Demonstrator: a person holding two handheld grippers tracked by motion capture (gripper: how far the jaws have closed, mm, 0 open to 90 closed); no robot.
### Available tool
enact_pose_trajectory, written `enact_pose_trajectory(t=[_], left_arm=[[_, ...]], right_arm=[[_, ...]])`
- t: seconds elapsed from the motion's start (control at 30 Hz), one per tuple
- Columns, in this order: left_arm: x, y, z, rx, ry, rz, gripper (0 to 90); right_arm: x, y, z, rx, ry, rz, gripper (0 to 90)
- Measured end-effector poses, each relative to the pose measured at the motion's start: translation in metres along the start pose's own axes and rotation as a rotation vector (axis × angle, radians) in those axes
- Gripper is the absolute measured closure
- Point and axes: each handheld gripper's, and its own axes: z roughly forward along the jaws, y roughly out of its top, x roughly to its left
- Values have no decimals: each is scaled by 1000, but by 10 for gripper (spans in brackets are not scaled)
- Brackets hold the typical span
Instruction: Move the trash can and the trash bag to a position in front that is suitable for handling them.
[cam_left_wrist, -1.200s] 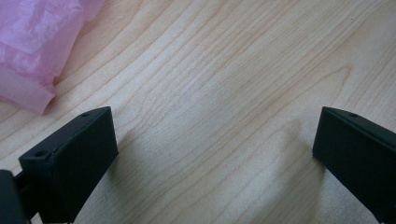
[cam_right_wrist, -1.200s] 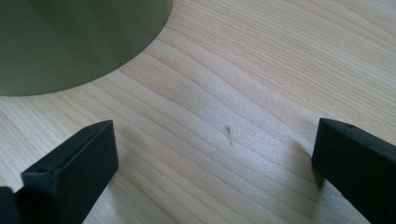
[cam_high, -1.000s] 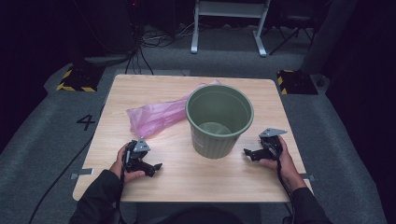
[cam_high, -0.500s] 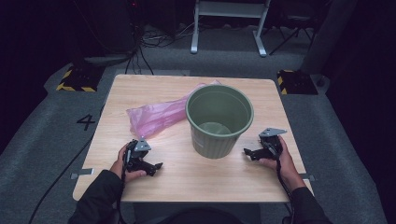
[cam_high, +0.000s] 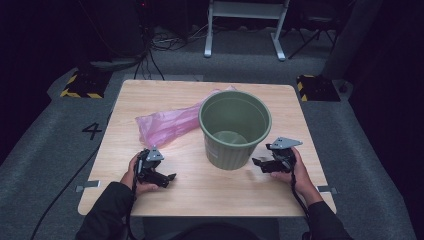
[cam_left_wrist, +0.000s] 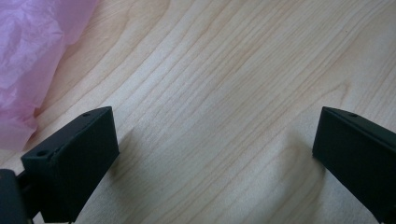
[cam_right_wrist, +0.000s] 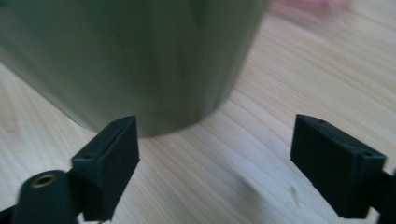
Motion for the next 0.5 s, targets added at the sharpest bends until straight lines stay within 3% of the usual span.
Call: enact_pose_trajectory(t=[0.17, 0.27, 0.4, 0.5], left_arm=[[-3, 5, 4, 2, -3, 11, 2], [-6, 8, 7, 2, -18, 23, 2], [-10, 12, 11, -2, -38, 32, 1], [-11, 16, 15, 3, -48, 40, 1]], right_arm=[[8, 8, 1, -25, 38, -29, 157], [10, 10, 1, -28, 32, -45, 163], [14, 11, 0, -52, 74, -36, 176], [18, 12, -1, -59, 63, -40, 167]])
